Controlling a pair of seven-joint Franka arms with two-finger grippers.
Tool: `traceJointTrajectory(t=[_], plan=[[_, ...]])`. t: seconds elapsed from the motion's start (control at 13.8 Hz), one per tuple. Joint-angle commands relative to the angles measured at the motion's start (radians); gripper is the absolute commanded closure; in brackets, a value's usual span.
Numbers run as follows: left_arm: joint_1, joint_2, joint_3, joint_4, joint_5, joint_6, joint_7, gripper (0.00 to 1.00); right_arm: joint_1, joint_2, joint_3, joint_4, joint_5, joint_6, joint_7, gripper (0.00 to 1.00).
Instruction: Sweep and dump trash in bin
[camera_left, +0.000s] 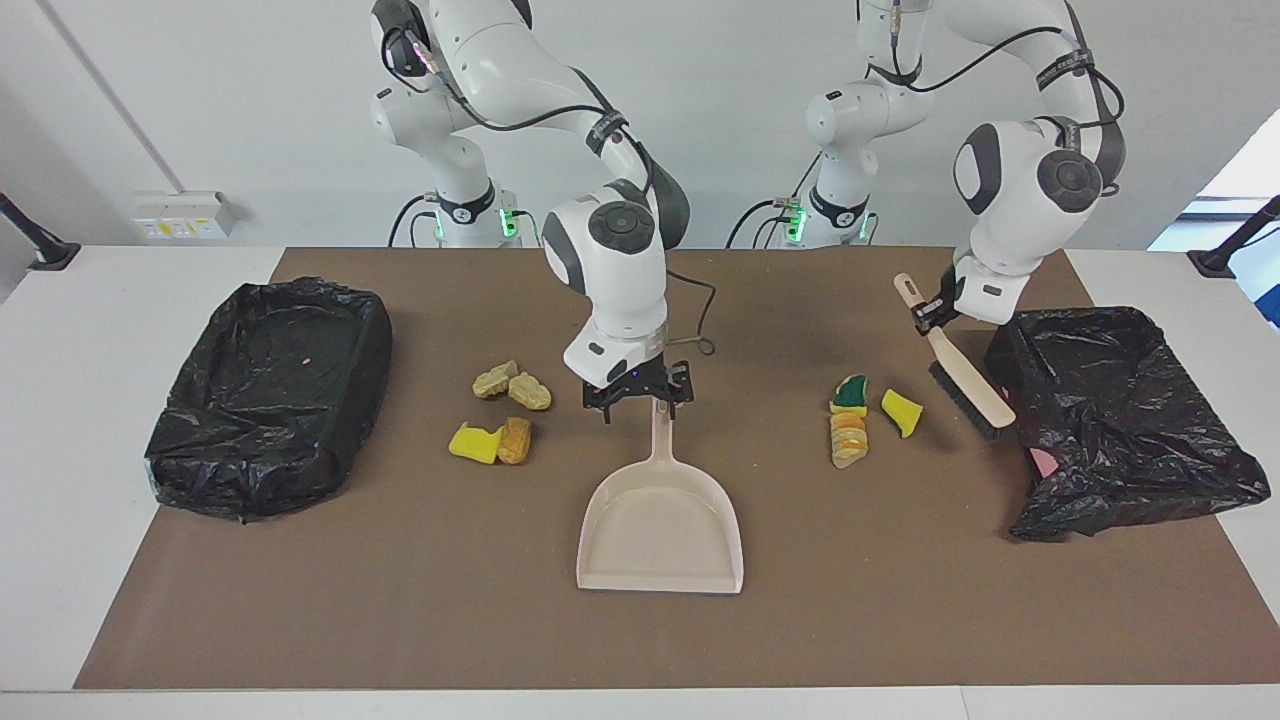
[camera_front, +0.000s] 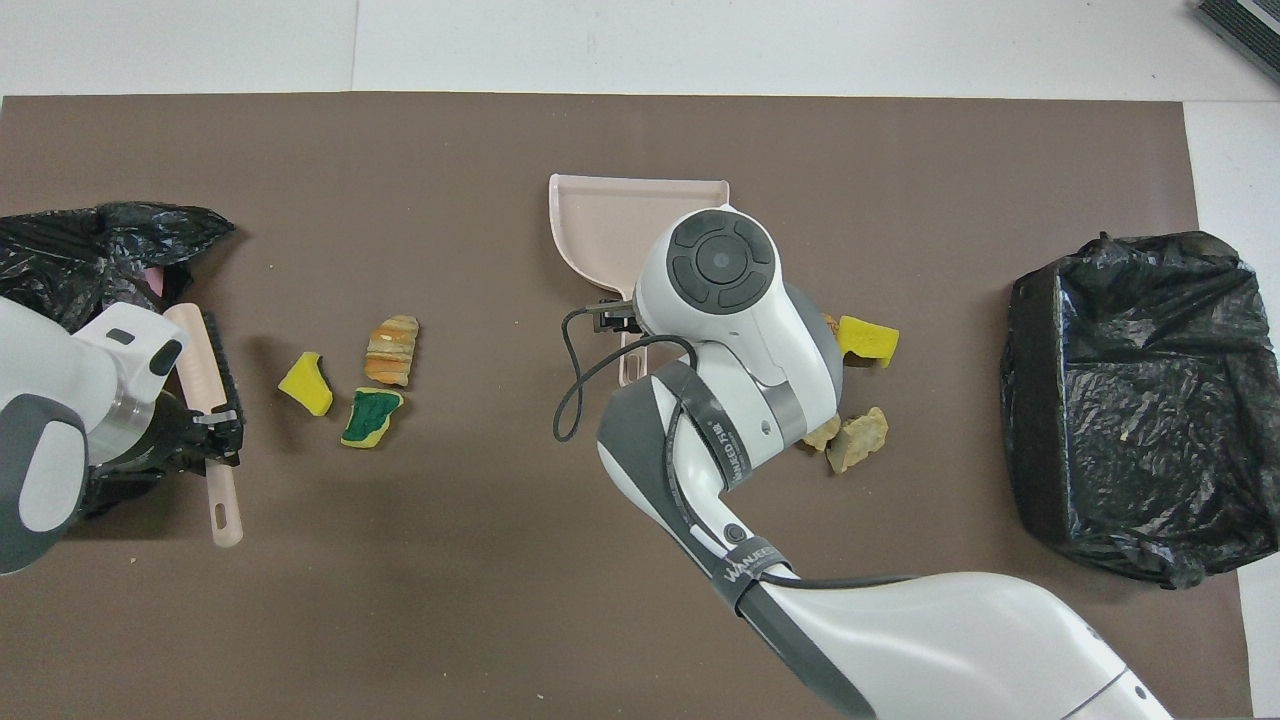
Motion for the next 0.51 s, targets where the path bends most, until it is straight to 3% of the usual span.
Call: traceJointTrajectory(t=[0.0, 0.44], plan=[[0.021, -0.007, -0.014, -0.036, 0.010, 0.042, 0.052, 1.00, 0.021, 0.009, -0.004, 0.012, -0.003, 0.013, 0.022, 0.00], [-0.049, 0.013, -0.019, -0.076, 0.000, 0.072, 0.110, 1.00, 0.025, 0.020, -0.004, -0.011, 0.001, 0.044, 0.031, 0.00]])
